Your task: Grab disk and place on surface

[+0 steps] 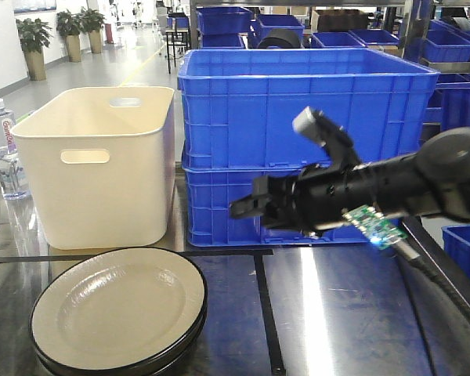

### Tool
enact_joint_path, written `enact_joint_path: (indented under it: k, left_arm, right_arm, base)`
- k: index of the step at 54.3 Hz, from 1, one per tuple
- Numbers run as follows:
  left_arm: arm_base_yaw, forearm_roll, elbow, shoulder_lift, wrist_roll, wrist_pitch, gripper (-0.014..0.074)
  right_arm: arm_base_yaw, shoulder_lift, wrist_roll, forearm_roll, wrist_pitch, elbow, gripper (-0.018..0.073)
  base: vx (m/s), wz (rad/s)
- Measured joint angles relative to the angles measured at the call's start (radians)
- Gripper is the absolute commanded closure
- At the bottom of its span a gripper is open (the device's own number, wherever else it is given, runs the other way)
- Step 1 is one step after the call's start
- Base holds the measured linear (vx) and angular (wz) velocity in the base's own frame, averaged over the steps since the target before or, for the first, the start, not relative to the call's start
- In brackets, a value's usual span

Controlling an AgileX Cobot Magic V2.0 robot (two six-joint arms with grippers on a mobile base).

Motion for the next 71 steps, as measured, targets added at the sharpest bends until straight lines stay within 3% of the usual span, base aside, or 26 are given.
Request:
enact_joint_path:
  k: [11, 20, 28, 57, 63, 71]
  left_arm:
    - [0.0, 0.0, 0.0, 0.0, 0.0, -0.004, 0.032]
    - [0.0, 0.0, 0.0, 0.0, 0.0, -0.004, 0.05]
    - [0.0, 0.0, 0.0, 0.0, 0.0, -0.002, 0.0591]
    - [-0.007, 0.009, 0.001, -0.002, 0.0, -0.037, 0.0605]
    - [-0.071, 0.081, 0.003, -0.029, 0.0, -0.127, 0.0605]
    - [-0.239, 0.24, 0.089, -0.125, -0.01, -0.338, 0.0605]
  right_arm:
    - [0.001, -0.069, -0.018, 0.003, -0.016, 0.0, 0.0569]
    - [0.001, -0.069, -0.022, 0.004, -0.021, 0.0, 0.0571]
    - [0.001, -0.069, -0.022, 0.004, -0.022, 0.0, 0.0571]
    - [0.001, -0.069, -0.024, 0.004, -0.022, 0.0, 0.0571]
    - [0.001, -0.069, -0.024, 0.004, -0.023, 0.0, 0.0571]
    - [0.001, -0.069, -0.024, 0.004, -0.023, 0.0, 0.0571]
  base:
    - [0.0, 0.0]
    - [0.0, 0.0]
    - [0.0, 0.0]
    - [0.0, 0.0]
    - [0.0, 0.0]
    - [0.0, 0.0]
